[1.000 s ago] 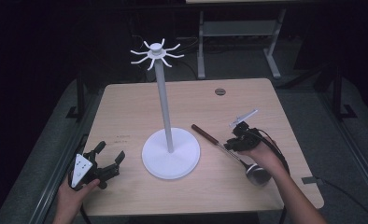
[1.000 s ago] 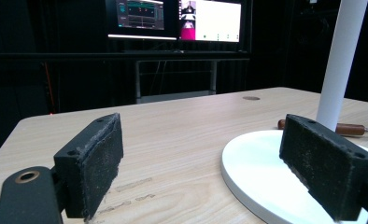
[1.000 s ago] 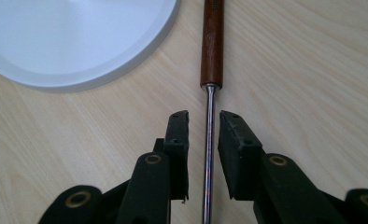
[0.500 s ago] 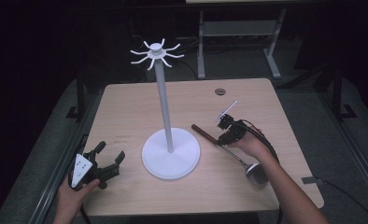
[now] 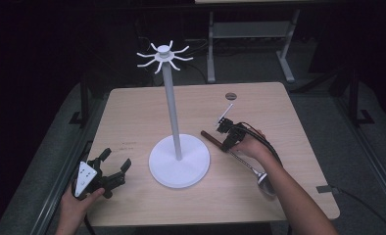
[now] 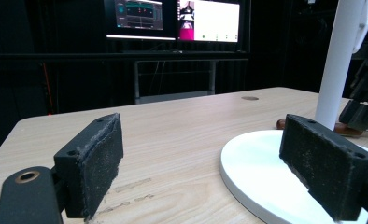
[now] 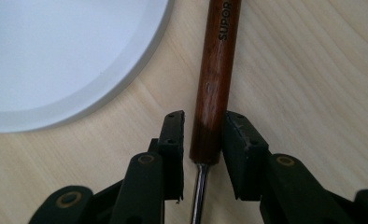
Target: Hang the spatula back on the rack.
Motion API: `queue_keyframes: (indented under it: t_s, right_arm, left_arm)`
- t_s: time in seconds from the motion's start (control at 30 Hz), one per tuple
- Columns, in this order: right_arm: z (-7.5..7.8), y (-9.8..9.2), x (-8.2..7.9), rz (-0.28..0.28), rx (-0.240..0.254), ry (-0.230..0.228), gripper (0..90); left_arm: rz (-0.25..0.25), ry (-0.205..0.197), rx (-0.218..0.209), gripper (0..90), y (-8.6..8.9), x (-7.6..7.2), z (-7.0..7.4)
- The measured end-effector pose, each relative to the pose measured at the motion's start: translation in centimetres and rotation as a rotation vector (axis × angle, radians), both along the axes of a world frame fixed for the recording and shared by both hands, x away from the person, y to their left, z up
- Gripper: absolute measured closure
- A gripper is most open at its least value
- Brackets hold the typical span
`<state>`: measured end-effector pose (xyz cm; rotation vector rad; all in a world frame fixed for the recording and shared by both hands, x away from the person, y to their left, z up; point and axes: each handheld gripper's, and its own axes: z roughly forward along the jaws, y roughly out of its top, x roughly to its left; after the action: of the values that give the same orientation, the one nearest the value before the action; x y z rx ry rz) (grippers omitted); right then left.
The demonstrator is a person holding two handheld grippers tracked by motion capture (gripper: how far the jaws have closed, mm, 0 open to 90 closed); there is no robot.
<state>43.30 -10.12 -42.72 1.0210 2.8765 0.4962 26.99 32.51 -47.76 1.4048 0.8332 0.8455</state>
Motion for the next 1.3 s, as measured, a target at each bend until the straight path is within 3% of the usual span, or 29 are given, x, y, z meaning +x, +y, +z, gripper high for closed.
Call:
queue_keyframes:
  t_s: [0.43, 0.8, 1.03, 1.3]
  right_arm:
    - [-1.1, 0.8, 0.6, -0.004, -0.062, 0.024, 68.7]
    - [-1.2, 0.9, 0.5, -0.023, -0.07, 0.026, 70.8]
    - [-1.0, 0.7, 0.3, -0.023, -0.045, 0.025, 71.9]
    - [0.5, -0.3, -0.1, -0.035, 0.028, -0.008, 72.5]
  left_arm:
    - [-0.001, 0.001, 0.0, 13.1, 0.0, 0.0, 0.0]
    - [-0.002, 0.001, 0.0, 13.1, 0.0, 0.0, 0.0]
    - [-0.002, 0.001, 0.001, 13.1, 0.0, 0.0, 0.0]
    - [-0.001, 0.002, -0.001, 13.1, 0.0, 0.0, 0.0]
